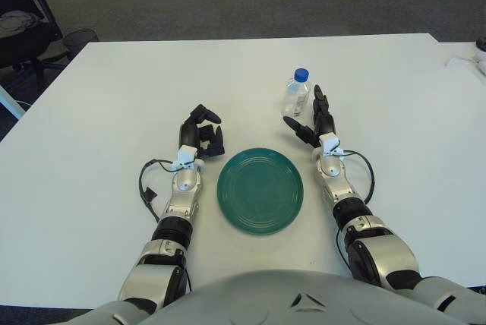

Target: Put the bottle into the plate.

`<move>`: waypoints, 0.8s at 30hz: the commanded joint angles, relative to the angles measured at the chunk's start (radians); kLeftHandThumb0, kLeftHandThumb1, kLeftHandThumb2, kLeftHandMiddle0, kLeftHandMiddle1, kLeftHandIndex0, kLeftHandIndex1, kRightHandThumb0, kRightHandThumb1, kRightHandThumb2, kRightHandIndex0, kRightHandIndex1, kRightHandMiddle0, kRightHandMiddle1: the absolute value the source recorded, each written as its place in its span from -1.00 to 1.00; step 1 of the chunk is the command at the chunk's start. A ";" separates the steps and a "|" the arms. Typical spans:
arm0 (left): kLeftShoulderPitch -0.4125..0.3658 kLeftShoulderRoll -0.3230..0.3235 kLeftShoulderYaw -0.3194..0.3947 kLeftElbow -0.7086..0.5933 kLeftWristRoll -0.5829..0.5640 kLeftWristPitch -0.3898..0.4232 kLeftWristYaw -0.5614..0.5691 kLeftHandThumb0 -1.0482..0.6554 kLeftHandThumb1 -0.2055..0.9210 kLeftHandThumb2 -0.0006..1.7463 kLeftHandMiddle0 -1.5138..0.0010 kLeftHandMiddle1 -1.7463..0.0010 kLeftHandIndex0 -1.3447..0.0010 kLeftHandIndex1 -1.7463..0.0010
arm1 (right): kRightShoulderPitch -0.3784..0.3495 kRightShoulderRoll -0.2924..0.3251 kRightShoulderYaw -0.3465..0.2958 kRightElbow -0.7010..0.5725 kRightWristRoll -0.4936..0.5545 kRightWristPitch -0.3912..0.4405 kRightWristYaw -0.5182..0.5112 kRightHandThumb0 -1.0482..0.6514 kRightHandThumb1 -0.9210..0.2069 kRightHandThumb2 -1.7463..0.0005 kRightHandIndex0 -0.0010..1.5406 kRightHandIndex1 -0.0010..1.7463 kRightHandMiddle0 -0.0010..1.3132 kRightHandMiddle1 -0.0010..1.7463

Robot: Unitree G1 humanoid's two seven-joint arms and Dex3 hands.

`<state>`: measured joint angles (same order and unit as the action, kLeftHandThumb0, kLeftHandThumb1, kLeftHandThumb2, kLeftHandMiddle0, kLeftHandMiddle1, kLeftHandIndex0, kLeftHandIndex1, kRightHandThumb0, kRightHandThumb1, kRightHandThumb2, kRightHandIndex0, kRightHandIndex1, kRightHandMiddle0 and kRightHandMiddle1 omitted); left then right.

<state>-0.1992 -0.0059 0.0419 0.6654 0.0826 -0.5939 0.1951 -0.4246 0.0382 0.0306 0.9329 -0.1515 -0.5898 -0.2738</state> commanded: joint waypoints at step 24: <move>0.068 0.025 0.015 0.028 0.001 0.009 0.007 -0.38 -0.31 0.69 -0.71 -1.00 -0.06 -1.00 | -0.340 0.053 -0.047 0.304 0.012 0.217 -0.070 -1.00 -1.00 0.73 -1.00 -1.00 -1.00 -1.00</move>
<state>-0.1907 0.0001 0.0437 0.6539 0.0824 -0.5820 0.2051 -0.7335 0.0898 -0.0041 1.2152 -0.1493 -0.4009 -0.3340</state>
